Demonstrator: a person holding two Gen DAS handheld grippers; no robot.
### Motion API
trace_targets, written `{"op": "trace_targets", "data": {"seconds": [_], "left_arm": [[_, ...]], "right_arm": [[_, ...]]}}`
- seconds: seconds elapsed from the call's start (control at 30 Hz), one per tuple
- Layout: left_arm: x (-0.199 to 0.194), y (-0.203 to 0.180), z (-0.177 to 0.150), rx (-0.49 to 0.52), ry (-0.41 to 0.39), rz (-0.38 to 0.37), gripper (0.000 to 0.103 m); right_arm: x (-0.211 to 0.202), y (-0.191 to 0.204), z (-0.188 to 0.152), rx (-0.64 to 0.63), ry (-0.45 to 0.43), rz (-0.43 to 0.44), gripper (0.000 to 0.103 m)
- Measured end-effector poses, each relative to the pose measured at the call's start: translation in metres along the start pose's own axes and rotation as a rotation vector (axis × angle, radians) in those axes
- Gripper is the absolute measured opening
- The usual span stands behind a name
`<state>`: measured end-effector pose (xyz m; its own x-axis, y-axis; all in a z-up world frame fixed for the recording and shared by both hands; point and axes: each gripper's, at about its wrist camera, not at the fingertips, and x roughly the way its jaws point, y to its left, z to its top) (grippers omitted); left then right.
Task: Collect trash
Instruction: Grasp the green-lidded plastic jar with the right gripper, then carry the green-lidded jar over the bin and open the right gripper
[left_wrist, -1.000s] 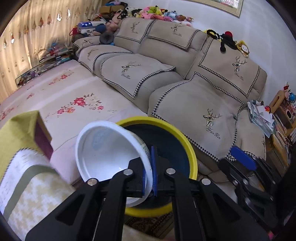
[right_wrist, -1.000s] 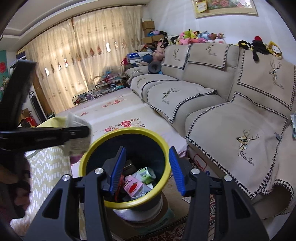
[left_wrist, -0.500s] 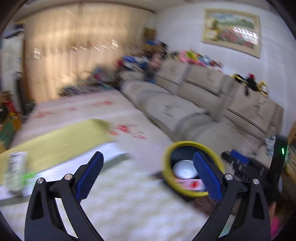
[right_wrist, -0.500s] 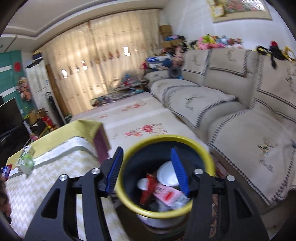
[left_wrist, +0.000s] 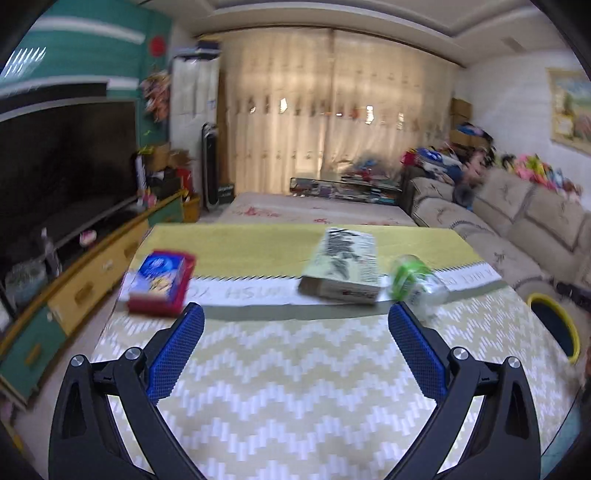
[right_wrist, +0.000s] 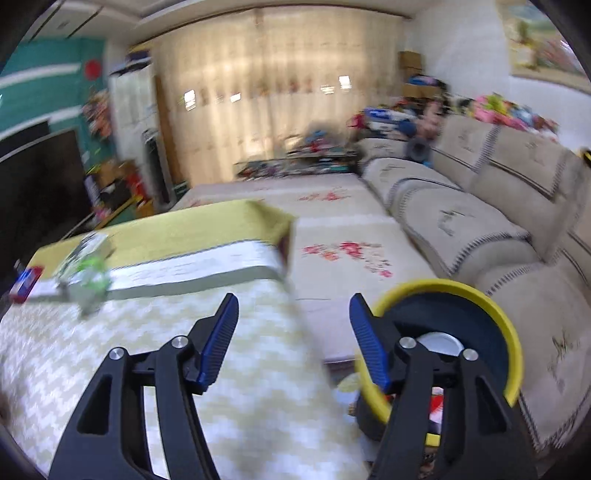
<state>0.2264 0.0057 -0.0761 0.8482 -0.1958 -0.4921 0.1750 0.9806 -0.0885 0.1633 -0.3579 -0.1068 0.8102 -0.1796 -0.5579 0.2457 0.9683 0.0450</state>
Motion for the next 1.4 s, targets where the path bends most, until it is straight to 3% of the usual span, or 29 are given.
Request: {"op": "trace_targets", "data": {"seconds": [0.23,0.33,0.53,0.97,1.07,1.4], "left_arm": [[0.01,0.014,-0.001,-0.014,0.047,0.049,0.098],[0.01,0.021,-0.005,-0.046,0.057,0.027,0.098],[0.009,0.025,-0.006,-0.09,0.068,0.0,0.098],[0.012,0.013,-0.008,-0.07,0.08,-0.021,0.098],[0.015,0.011,-0.009,-0.062,0.089,-0.019,0.098],[0.015,0.005,-0.011,-0.046,0.099,-0.039,0.098]], "right_arm": [[0.019,0.11,0.024,-0.167,0.068,0.2,0.06],[0.028,0.155,0.031,-0.214,0.096,0.275,0.06],[0.059,0.207,0.036,-0.218,0.175,0.332,0.06],[0.109,0.226,0.023,-0.184,0.251,0.298,0.059],[0.112,0.226,0.024,-0.176,0.255,0.31,0.049],[0.093,0.212,0.031,-0.172,0.245,0.339,0.048]]}}
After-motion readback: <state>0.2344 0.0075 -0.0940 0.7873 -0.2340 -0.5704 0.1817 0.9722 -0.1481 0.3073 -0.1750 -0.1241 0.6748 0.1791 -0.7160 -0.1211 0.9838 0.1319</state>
